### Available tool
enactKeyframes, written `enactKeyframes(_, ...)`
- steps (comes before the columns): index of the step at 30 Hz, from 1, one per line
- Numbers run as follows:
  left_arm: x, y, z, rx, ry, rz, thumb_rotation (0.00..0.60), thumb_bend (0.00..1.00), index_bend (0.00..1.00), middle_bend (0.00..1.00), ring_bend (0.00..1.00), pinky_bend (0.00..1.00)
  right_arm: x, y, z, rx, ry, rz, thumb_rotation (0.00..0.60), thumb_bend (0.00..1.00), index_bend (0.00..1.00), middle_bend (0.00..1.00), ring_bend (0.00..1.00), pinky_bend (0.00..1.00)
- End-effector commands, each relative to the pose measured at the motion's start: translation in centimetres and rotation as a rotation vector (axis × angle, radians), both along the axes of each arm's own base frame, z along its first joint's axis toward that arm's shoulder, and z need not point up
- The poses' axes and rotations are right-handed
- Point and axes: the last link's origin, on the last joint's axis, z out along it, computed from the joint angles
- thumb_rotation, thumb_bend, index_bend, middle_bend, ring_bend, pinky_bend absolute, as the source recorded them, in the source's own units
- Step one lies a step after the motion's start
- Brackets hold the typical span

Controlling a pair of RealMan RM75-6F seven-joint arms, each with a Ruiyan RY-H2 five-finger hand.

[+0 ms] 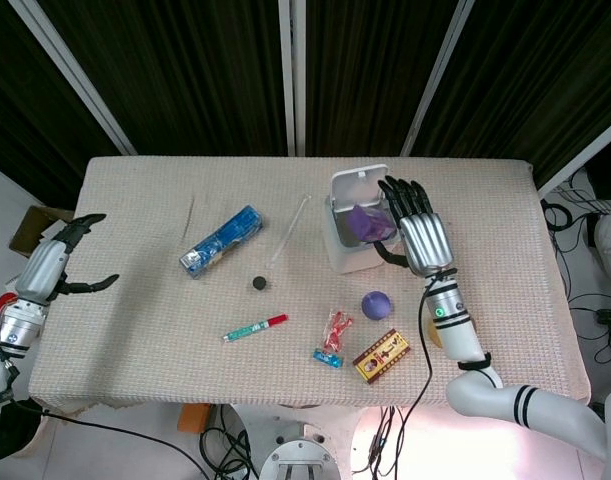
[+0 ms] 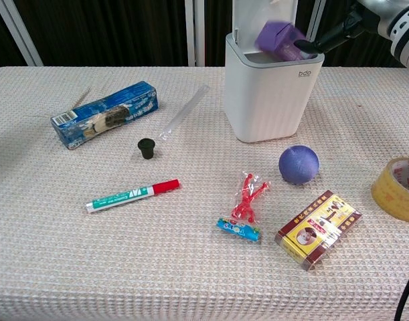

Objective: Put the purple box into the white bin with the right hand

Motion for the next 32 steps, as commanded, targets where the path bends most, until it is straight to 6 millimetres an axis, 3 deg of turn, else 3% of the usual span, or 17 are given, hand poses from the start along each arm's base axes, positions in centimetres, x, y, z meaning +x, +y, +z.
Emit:
enactKeyframes(1,-0.1,-0.1,0.1,0.002,0.001,0.0,0.468,0.18,0.11,0.13,0.12,0.23,-0.1,0.1,0.0,0.011,-0.004,-0.001,0.6,0.12,0.0,0.0,0.0,0.0)
enactKeyframes(6,-0.1,-0.3,0.1,0.005,0.001,-0.002,0.471,0.18,0.11,0.13,0.12,0.23,-0.3,0.9,1.0,-0.008,-0.022,0.017,0.6,0.12,0.0,0.0,0.0,0.0)
enactKeyframes(9,0.0,-0.8,0.5,0.025,0.035,-0.019,0.47,0.18,0.11,0.13,0.12,0.23,-1.5,2.4,2.5,-0.033,-0.003,0.028,0.6,0.12,0.0,0.0,0.0,0.0)
enactKeyframes(15,-0.8,-3.7,1.1,0.097,0.16,-0.04,0.465,0.18,0.11,0.13,0.12,0.23,-8.4,8.8,6.9,-0.074,0.226,-0.054,0.6,0.12,0.0,0.0,0.0,0.0)
enactKeyframes(19,-2.1,-6.8,0.8,0.153,0.286,-0.042,0.462,0.18,0.11,0.12,0.1,0.23,-14.4,15.3,9.0,-0.054,0.324,-0.212,0.6,0.12,0.0,0.0,0.0,0.0)
enactKeyframes(23,-3.7,-9.8,0.3,0.202,0.383,0.0,0.425,0.18,0.11,0.12,0.08,0.22,-19.4,20.3,10.3,-0.036,0.4,-0.35,0.6,0.12,0.0,0.0,0.0,0.0)
enactKeyframes(27,-5.2,-12.1,-0.1,0.208,0.435,0.061,0.297,0.18,0.11,0.11,0.08,0.22,-22.1,22.9,11.0,-0.065,0.393,-0.44,0.6,0.12,0.0,0.0,0.0,0.0)
enactKeyframes(32,-6.0,-13.3,-0.5,0.212,0.468,0.076,0.248,0.18,0.1,0.1,0.08,0.22,-22.6,23.5,11.0,-0.077,0.37,-0.427,0.6,0.12,0.0,0.0,0.0,0.0)
